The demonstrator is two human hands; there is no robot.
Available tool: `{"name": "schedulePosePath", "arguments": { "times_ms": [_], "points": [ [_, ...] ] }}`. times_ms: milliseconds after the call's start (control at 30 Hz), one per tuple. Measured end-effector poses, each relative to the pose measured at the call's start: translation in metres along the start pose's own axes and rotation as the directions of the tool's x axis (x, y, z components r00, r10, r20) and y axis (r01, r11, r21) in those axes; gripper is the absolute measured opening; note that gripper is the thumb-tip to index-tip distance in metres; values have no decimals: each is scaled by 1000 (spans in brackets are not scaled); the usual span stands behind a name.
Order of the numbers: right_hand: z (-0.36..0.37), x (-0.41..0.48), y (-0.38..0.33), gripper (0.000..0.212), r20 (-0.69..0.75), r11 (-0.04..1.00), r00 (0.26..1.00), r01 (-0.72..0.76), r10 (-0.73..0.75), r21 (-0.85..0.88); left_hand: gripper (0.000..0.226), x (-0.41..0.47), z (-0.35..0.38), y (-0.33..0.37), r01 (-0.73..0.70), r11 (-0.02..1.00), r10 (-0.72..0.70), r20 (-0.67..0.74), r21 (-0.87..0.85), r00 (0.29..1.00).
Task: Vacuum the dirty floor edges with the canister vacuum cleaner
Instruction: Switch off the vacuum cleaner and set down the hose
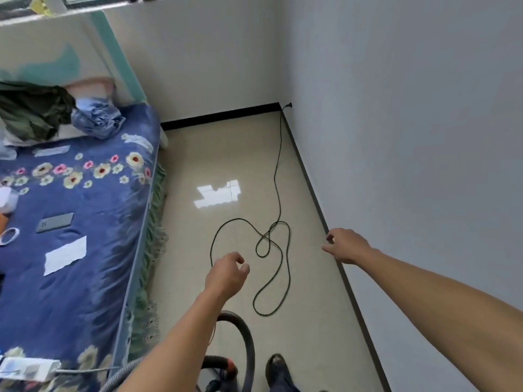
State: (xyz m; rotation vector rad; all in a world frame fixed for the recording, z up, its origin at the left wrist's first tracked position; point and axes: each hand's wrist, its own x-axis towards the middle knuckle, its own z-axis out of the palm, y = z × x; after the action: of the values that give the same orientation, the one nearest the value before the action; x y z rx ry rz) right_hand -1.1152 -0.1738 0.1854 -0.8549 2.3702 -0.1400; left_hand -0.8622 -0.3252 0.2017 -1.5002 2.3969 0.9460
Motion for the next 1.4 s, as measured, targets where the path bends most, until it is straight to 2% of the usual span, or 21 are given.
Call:
{"name": "schedulePosePath", "arguments": {
  "times_ms": [233,433,700,933,1067,1167,1300,1400],
  "points": [
    [-100,125,-61,33,-109,990,989,91,-102,-108,31,150,-75,64,-76,995,82,-92,64,992],
    [-169,225,-98,33,-142,999,989,32,-37,-31,30,272,-140,122,-128,990,133,-69,65,989],
    [-240,366,-117,30,-88,996,994,-53,59,73,31,425,-204,198,-204,975,208,-43,93,977],
    [-299,530,-135,24,4,989,996,-86,86,122,30,572,-241,255,-131,983,135,-22,126,991],
    [-335,609,-159,25,46,989,996,-85,80,120,30,641,-267,278,-75,995,78,-38,66,996],
    [-359,661,-187,28,60,990,997,-62,55,129,28,685,-287,285,-52,998,53,-34,24,998],
    [-381,729,-226,17,65,989,998,-30,21,142,27,757,-313,286,-27,999,28,-17,32,999],
    [-386,786,-247,15,66,980,997,-59,47,188,28,826,-330,289,-55,998,54,22,41,998]
  ]
}}
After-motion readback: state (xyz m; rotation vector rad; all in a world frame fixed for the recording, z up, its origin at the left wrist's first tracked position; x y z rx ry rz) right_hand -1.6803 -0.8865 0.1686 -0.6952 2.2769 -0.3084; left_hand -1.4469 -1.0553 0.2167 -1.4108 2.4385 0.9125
